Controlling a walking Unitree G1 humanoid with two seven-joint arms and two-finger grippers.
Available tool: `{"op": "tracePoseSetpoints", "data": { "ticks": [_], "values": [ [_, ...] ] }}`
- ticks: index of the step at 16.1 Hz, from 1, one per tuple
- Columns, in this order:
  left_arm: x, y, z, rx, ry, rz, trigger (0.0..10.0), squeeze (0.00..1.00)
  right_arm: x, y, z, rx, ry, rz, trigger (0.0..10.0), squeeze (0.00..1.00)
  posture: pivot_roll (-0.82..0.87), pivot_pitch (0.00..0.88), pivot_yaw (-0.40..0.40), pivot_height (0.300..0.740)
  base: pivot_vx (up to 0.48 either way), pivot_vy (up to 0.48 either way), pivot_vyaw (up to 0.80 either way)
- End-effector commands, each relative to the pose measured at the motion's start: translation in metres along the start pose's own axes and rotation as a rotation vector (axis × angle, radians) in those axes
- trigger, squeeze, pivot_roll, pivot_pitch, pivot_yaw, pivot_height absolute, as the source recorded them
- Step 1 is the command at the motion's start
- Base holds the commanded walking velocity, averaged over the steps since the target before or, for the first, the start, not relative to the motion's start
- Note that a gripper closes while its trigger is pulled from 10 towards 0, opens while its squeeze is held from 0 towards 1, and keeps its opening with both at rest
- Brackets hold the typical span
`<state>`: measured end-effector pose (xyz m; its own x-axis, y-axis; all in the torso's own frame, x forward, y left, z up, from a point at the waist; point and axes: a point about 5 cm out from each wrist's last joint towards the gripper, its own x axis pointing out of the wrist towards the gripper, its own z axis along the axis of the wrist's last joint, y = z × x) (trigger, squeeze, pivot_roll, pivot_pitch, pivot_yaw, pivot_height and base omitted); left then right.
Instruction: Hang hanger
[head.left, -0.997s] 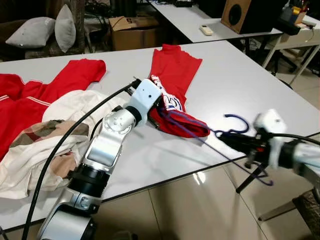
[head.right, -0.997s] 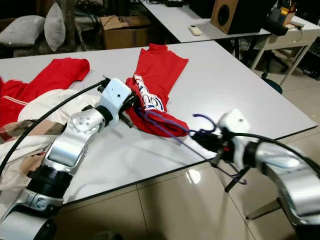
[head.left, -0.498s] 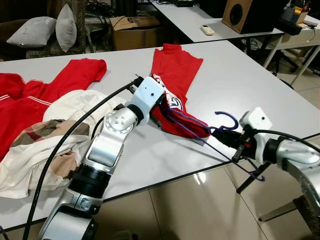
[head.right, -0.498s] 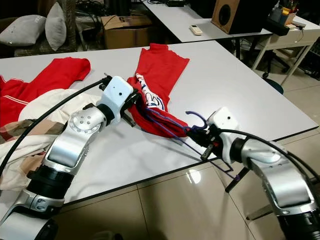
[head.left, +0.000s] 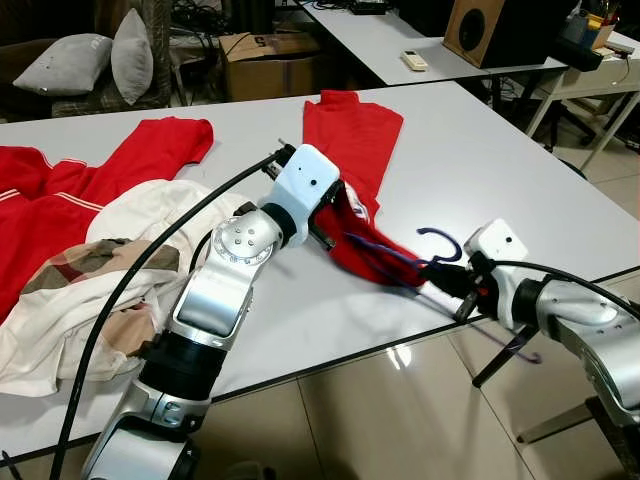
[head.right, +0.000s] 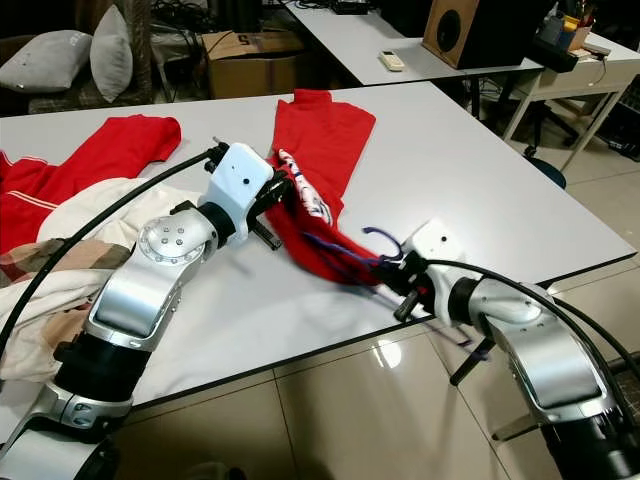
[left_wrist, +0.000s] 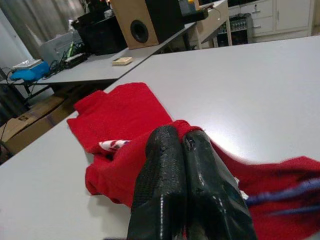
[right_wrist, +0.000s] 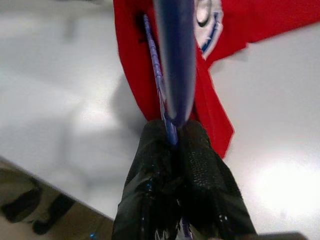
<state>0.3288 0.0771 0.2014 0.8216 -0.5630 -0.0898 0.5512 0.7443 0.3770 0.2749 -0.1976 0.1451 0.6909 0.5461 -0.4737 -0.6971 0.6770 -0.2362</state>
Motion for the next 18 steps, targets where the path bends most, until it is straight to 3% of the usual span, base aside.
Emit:
{"op": "tracePoseSetpoints", "data": {
  "ticks": [1, 7, 14, 15, 18],
  "values": [
    [-0.003, 0.004, 0.007, 0.010, -0.017, 0.009, 0.7, 0.00, 0.001, -0.005, -0.015, 0.072, 0.080, -0.060, 10.0, 0.00, -0.05, 0.000, -0.044, 0.740, 0.000, 0.000, 0.00],
    [-0.012, 0.023, -0.002, 0.043, 0.027, 0.090, 0.7, 0.00, -0.014, 0.000, -0.023, 0.327, 0.019, -0.136, 10.0, 0.00, -0.05, 0.000, -0.049, 0.740, 0.000, 0.000, 0.00],
    [-0.013, 0.022, -0.014, 0.060, 0.066, 0.093, 1.2, 0.00, -0.032, 0.026, -0.039, 0.593, -0.005, -0.137, 10.0, 0.00, -0.07, 0.000, -0.042, 0.740, 0.000, 0.000, 0.00],
    [-0.014, 0.022, -0.017, 0.067, 0.075, 0.094, 1.2, 0.00, -0.034, 0.026, -0.039, 0.635, -0.030, -0.158, 10.0, 0.00, -0.07, 0.000, -0.041, 0.740, 0.000, 0.000, 0.00],
    [-0.017, 0.023, -0.033, 0.074, 0.096, 0.095, 1.1, 0.00, -0.034, 0.015, -0.025, 0.886, -0.224, -0.222, 10.0, 0.00, -0.07, 0.000, -0.039, 0.740, 0.000, 0.000, 0.00]
  ]
}}
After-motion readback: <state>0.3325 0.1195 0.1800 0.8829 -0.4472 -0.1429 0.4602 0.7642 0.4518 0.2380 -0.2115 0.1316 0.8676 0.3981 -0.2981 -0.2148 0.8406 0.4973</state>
